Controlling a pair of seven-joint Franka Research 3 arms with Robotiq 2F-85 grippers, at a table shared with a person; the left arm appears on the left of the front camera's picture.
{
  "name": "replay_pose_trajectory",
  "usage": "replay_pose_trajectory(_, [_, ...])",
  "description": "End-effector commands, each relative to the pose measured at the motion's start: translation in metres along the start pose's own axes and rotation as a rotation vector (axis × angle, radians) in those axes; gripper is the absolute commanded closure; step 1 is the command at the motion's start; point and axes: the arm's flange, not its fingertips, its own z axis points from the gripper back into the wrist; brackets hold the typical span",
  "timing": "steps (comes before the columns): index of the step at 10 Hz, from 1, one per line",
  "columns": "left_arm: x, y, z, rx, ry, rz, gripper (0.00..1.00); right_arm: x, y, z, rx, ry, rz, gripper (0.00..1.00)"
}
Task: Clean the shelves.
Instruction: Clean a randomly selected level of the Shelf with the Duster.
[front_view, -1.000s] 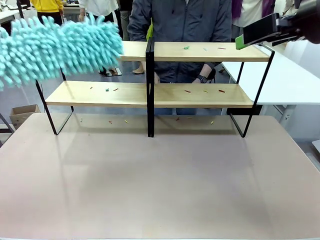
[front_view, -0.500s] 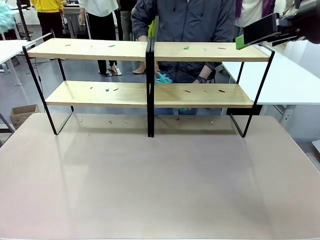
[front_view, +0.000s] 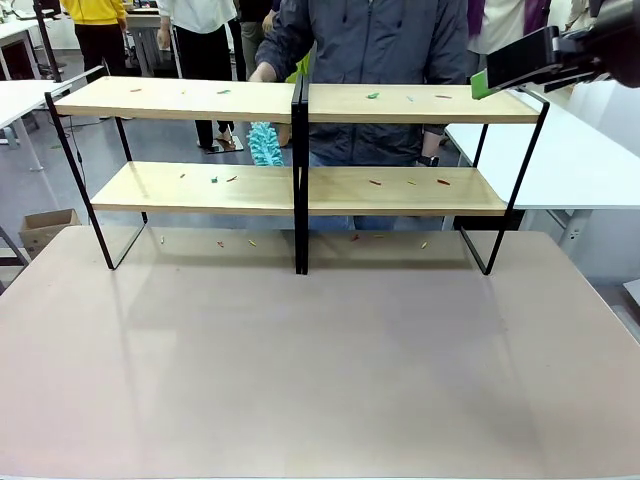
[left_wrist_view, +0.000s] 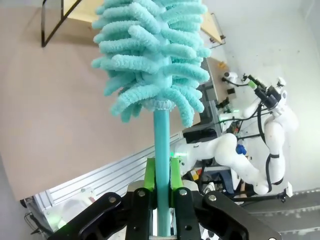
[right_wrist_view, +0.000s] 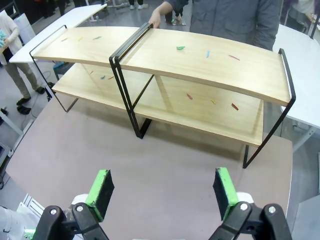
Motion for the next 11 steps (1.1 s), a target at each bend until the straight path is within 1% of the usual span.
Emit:
replay_pose_trajectory(1, [-0.003, -0.002, 0.005, 0.013, 0.014, -0.03, 0.87, 0.0, 0.0, 0.0, -0.011, -0.004, -0.001, 0.0])
replay_pose_trajectory(4, [-0.003, -0.002, 0.005, 0.013, 0.014, -0.03, 0.87, 0.0, 0.0, 0.0, -0.011, -0.004, -0.001, 0.0])
replay_pose_trajectory(5, [-0.002, -0.001, 0.001, 0.01, 0.01, -0.007, 0.87, 0.0, 0.0, 0.0, -0.011, -0.004, -0.001, 0.0])
replay_pose_trajectory(6, [-0.003, -0.033, -0.059, 0.027, 0.206, -0.152, 0.87, 0.0, 0.0, 0.0, -0.011, -0.004, -0.001, 0.0])
replay_pose_trajectory(7, [-0.008, -0.054, -0.126, 0.062, 0.439, -0.267, 0.87, 0.0, 0.0, 0.0, -0.011, -0.004, -0.001, 0.0])
replay_pose_trajectory(9, [-0.038, -0.071, -0.22, 0.125, 0.728, -0.361, 0.87, 0.0, 0.0, 0.0, -0.011, -0.004, -0.001, 0.0])
replay_pose_trajectory(10, [-0.06, -0.077, -0.258, 0.131, 0.836, -0.39, 0.87, 0.0, 0.0, 0.0, -0.011, -0.004, -0.001, 0.0])
replay_pose_trajectory(11, [-0.069, -0.088, -0.273, 0.091, 0.793, -0.419, 0.87, 0.0, 0.0, 0.0, -0.011, -0.004, -0.001, 0.0])
